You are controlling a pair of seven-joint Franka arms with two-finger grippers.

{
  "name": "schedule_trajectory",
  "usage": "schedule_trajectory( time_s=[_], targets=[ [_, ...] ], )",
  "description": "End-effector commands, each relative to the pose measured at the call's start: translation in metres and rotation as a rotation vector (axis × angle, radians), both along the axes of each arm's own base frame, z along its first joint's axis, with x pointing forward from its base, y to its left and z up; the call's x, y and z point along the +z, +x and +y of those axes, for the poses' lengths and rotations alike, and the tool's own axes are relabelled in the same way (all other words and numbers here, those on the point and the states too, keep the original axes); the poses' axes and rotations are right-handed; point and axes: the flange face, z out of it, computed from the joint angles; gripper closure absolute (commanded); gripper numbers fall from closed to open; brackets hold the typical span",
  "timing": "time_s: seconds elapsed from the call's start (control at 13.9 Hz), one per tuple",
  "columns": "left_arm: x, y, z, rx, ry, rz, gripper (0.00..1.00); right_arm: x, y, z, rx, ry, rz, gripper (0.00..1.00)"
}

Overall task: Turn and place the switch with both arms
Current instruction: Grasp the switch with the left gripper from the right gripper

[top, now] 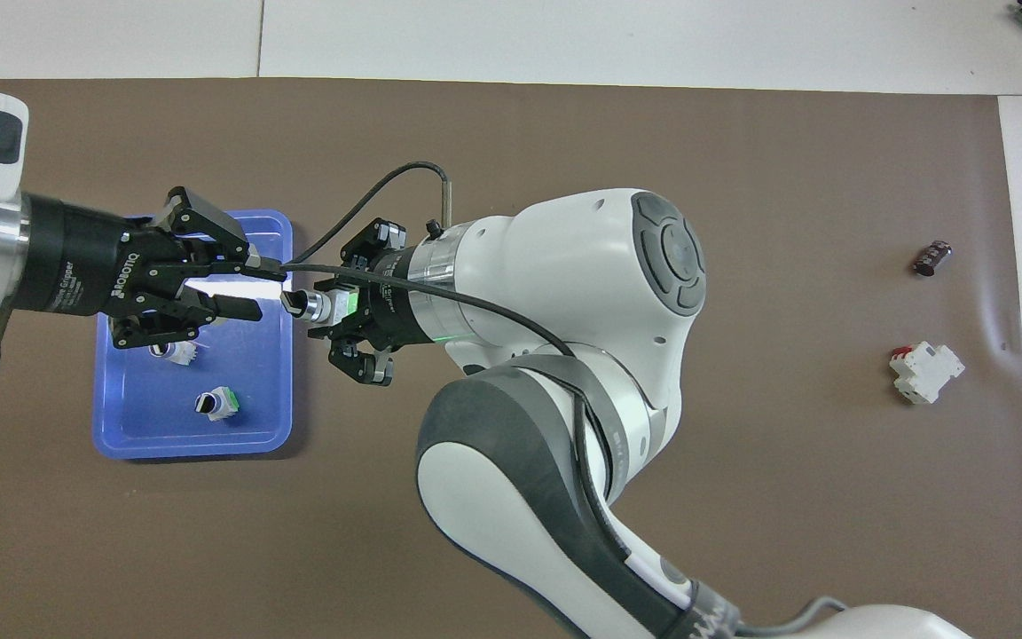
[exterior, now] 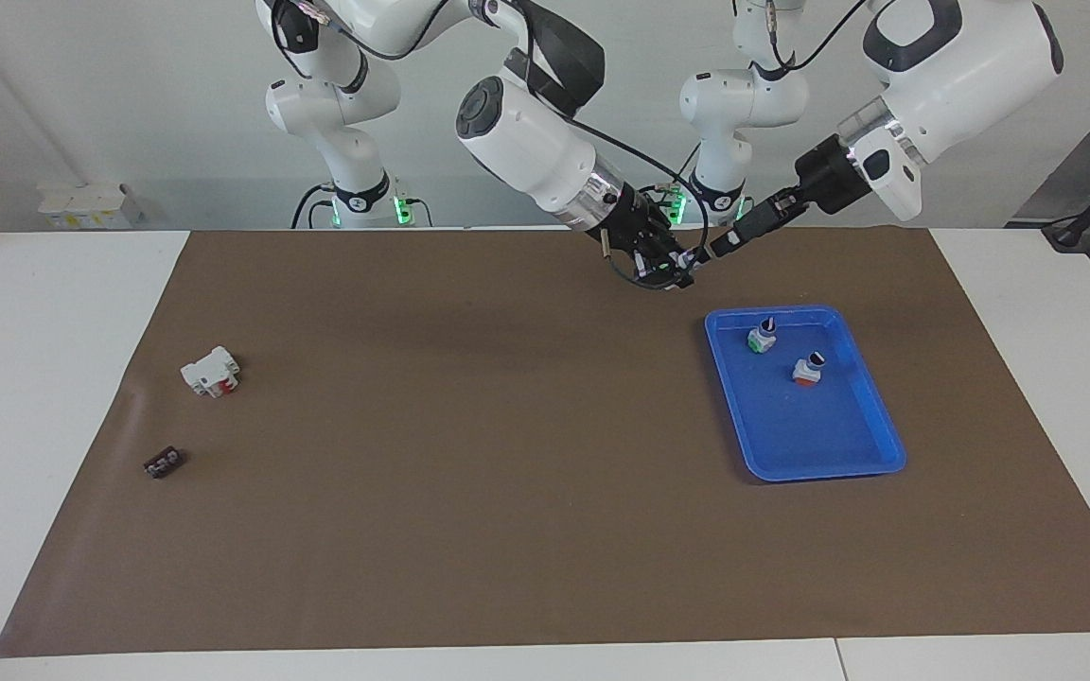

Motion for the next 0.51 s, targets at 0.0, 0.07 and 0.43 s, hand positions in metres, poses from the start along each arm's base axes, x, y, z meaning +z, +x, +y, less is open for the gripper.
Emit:
schedule_trajectory(
  time_s=[0.0,0.07,0.43],
  targets=[
    [-0.0106,-0.0032,-0.0034,0.026,-0.017,0.008,0.58,0.0045,-0.0009,-0.0012,-0.018,0.025,0.001,1.0],
    [-0.0098,-0.0034,-0.0025,0.027,-0.017,0.007,0.62,0.0044,-0.0011,-0.0011,-0.018,0.024,0.003,1.0],
    [-0.0106,-0.0067,-0.0098,0.012,-0.017,0.011,0.75,0.0044,-0.0003,-0.0018,-0.02,0.025,0.001,1.0]
  ],
)
